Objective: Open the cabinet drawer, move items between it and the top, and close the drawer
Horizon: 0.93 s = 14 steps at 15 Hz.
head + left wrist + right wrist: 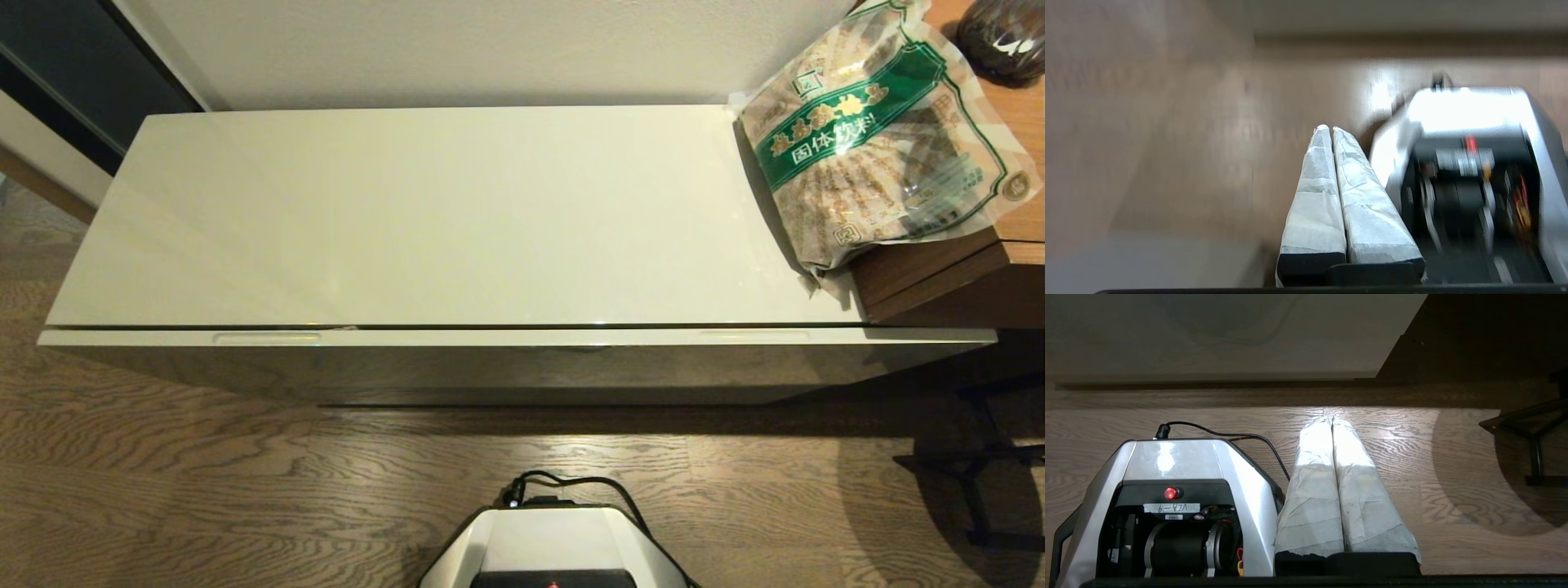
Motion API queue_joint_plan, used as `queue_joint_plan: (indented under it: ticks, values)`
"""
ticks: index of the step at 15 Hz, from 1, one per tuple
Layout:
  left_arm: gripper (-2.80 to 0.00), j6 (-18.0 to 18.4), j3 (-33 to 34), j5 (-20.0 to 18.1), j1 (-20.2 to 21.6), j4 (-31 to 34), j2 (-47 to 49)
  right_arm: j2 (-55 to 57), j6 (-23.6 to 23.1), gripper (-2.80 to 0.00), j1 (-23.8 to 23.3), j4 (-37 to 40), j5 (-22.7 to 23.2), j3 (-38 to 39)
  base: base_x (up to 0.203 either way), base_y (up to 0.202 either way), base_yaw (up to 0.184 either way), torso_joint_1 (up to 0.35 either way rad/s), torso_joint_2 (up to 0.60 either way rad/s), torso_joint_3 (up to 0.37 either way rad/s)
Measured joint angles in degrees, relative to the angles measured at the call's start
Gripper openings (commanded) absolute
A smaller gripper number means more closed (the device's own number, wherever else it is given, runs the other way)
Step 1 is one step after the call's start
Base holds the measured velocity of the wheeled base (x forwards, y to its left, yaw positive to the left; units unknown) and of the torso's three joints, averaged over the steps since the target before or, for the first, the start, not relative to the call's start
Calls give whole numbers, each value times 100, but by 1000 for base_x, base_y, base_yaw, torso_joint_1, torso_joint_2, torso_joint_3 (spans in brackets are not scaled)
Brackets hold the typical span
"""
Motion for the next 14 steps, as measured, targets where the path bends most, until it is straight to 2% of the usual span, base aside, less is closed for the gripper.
queue_joint_plan:
  ticks: [3, 4, 6, 8, 9, 14]
  values:
    - [-280, 3, 1476, 18, 5, -2098, -23, -2, -2, -280, 0, -2, 0, 1, 0, 0, 0, 0, 0, 0]
    - [-280, -77, 1945, -37, 2, -2771, -28, -2, -2, -280, 0, -3, -1, 1, 0, 0, 0, 0, 0, 0]
    - [-280, -440, 2384, -136, 0, -3727, -29, 0, -2, -280, 0, -2, 0, 1, 0, 0, 0, 0, 0, 0]
    - [-280, -905, 2494, -138, 0, -3948, -32, -2, -2, -280, 0, -2, 0, 1, 0, 0, 0, 0, 0, 0]
    - [-280, -922, 2502, -125, 0, -3949, -29, 0, -2, -280, 0, -2, 0, 1, 0, 0, 0, 0, 0, 0]
    - [-280, -404, 2524, -105, -2, -3952, -28, -2, 0, -280, 0, -2, -1, 0, 0, 0, 0, 0, 0, 0]
